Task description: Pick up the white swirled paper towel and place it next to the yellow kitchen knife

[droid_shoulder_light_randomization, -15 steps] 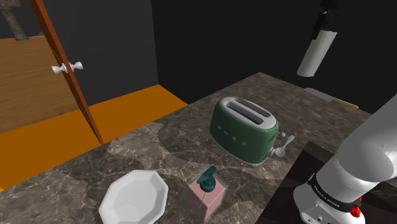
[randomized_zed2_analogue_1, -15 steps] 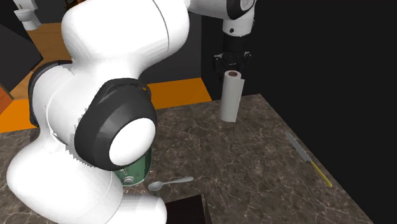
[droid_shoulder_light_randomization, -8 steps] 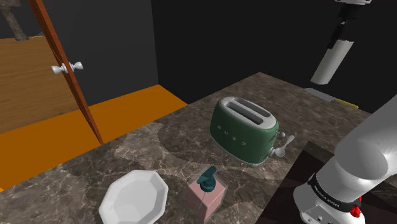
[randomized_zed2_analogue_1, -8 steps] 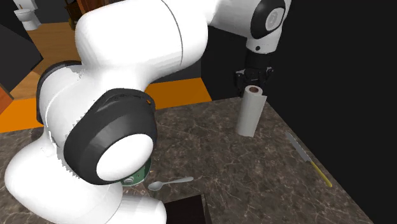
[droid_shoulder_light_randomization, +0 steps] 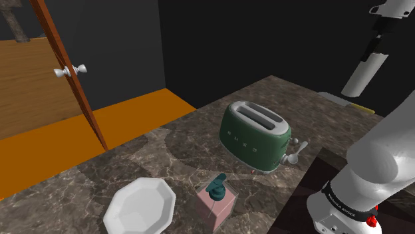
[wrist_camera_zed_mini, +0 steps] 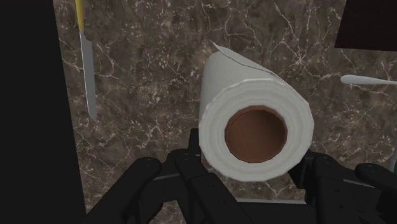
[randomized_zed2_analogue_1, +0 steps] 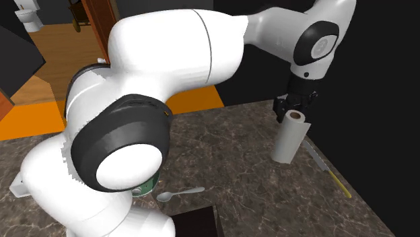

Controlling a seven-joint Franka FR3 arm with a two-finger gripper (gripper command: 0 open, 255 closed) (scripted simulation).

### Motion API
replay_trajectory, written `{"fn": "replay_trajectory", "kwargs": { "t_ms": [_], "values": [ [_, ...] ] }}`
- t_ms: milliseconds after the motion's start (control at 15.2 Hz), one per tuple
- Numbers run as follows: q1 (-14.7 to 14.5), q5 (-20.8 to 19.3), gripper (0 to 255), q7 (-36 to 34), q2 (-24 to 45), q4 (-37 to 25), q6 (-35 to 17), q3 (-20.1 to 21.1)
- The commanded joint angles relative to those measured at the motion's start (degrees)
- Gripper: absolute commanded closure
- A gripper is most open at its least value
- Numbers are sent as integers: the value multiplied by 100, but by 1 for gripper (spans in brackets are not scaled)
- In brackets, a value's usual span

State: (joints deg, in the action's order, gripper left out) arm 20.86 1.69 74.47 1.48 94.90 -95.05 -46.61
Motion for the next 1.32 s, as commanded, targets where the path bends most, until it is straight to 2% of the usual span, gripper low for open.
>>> {"fn": "replay_trajectory", "kwargs": {
  "t_ms": [0,396,792,1254],
  "values": [
    [182,154,255,360,208,-56,-81,-155],
    [918,802,255,1453,1038,-396,-233,-463],
    [1998,1568,255,2473,2057,-1074,-202,-447],
    [1920,1603,255,2520,2076,-547,-729,-406]
  ]
}}
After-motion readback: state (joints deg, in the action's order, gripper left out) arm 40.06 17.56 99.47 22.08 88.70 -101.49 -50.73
